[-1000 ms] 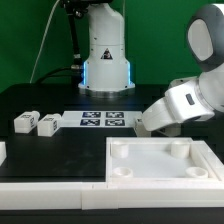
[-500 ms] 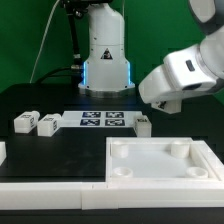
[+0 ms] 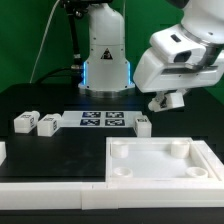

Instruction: Assemble one leg

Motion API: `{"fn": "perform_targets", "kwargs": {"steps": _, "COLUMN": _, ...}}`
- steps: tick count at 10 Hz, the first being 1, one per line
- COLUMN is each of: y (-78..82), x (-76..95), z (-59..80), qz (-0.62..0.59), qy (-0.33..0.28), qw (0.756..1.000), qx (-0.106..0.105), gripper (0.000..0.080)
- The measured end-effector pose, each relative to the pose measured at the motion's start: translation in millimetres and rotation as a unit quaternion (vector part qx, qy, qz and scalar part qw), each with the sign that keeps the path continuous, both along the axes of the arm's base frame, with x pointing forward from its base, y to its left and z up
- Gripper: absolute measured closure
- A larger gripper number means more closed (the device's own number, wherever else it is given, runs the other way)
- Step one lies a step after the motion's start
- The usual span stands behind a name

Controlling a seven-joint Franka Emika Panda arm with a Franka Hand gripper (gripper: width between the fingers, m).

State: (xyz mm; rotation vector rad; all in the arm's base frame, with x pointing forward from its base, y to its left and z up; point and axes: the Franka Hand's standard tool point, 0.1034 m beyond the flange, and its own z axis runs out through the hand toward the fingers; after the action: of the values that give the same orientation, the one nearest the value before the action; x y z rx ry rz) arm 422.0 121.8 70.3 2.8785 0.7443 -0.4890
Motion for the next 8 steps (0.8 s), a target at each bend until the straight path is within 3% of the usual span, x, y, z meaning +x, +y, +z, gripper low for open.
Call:
{"fn": "perform_targets", "kwargs": {"steps": 1, "y": -5.7, "x": 1.6, "z": 5.3, "qz": -0.03, "qy": -0.046, "qw": 0.998, "qx": 0.026, "gripper": 0.0509}}
{"fn": "perform_targets", "kwargs": {"steps": 3, "y": -13.8, "x": 3.6, "z": 17.7, "qz": -0.088, "qy": -0.107, "qw": 0.989, "qx": 0.045, "gripper": 0.0509}}
{"fn": "perform_targets", "kwargs": {"steps": 5, "y": -5.3, "x": 16.5, "z": 29.4, "qz": -0.12, "qy": -0.192, "qw": 0.971, "qx": 0.083, "gripper": 0.0509}}
{"fn": "perform_targets", "kwargs": {"steps": 7, "y": -0.5, "x": 18.5, "z": 30.6, "qz": -0.115, "qy": -0.245, "qw": 0.955, "qx": 0.117, "gripper": 0.0509}}
{"fn": "perform_targets", "kwargs": {"steps": 8, "y": -1.8, "x": 15.2, "z": 28.3, "qz": -0.115, "qy": -0.235, "qw": 0.959, "qx": 0.111, "gripper": 0.0509}}
